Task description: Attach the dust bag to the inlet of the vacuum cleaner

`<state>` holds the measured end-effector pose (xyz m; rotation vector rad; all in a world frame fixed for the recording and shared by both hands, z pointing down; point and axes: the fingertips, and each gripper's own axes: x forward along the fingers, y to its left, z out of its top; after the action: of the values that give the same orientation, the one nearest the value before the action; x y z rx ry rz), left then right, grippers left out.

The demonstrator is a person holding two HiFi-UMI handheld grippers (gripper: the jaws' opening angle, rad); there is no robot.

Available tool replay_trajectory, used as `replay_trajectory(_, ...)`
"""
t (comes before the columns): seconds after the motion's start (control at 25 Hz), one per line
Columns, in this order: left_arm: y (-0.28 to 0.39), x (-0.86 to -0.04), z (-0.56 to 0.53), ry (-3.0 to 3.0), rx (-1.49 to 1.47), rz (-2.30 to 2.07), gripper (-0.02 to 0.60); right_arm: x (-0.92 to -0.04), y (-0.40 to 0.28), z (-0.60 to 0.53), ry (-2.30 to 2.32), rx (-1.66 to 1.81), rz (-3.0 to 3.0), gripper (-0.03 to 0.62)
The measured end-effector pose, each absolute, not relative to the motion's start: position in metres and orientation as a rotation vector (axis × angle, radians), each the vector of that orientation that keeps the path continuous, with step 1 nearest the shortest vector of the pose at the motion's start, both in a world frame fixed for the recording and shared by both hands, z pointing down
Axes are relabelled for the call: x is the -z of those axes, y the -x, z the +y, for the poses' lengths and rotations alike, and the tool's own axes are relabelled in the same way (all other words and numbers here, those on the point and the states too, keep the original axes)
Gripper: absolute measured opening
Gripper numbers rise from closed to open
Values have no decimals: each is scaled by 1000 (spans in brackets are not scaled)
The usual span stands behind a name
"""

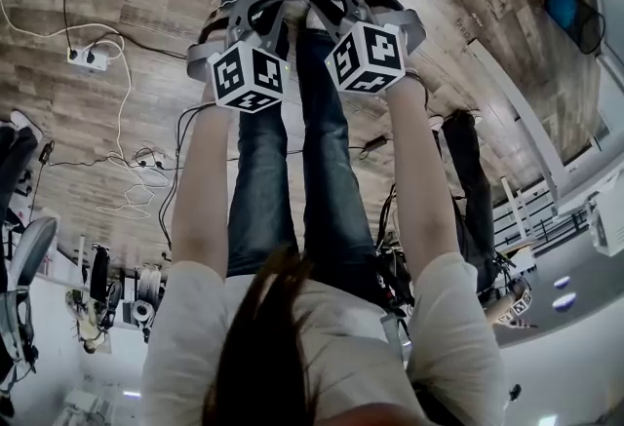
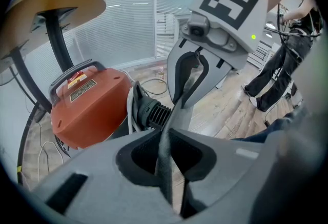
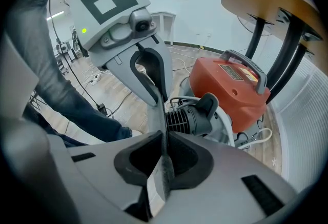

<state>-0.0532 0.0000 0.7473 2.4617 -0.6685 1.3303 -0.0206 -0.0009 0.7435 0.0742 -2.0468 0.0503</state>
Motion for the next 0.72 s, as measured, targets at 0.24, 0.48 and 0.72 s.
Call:
replay_trajectory(0.24,52,-748,-2,-2467,-1337,-653,57,-745,20,-4,-68,-78,-2052,43)
replay_trajectory(0.48,52,-749,-7,-2462,-1329,-621,60,-747,21,-8,-61,-127,-2056,48)
replay_trajectory(0.72,52,-750,-9,-2434,-1306,-620,66,-747,20,-10,-63,-169,-2059,52)
